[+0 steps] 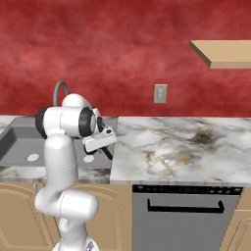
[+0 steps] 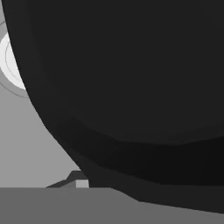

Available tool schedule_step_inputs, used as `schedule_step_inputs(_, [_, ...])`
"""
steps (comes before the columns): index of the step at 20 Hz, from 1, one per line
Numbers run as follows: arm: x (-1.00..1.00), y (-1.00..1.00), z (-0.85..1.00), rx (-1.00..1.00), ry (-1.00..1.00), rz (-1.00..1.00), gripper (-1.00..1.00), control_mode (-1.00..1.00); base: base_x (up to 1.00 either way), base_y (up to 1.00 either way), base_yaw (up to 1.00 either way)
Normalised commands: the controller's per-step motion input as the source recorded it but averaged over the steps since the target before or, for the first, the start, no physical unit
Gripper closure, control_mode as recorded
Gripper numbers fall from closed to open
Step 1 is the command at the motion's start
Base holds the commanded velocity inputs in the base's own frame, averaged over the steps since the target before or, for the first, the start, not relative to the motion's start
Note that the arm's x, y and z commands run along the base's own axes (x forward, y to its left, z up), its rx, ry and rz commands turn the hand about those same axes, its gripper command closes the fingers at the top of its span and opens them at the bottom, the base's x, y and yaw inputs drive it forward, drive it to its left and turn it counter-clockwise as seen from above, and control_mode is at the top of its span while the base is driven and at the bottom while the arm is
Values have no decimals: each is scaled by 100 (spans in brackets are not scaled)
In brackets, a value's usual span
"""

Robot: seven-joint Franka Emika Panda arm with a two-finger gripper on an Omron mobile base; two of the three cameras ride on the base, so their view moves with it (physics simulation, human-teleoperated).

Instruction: Move the pot and pan from the stove into the sink.

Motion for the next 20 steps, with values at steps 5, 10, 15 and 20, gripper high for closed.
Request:
schedule_step_inputs(5, [-63, 34, -9, -12, 0, 10, 100, -100, 0, 0, 0])
schedule_step_inputs(10, [-58, 28, 0, -8, -4, 10, 100, -100, 0, 0, 0])
schedule_step_inputs(15, [5, 1, -7, -1, 1, 0, 100, -100, 0, 0, 0])
schedule_step_inputs(20, [27, 0, -42, -6, 10, 0, 100, -100, 0, 0, 0])
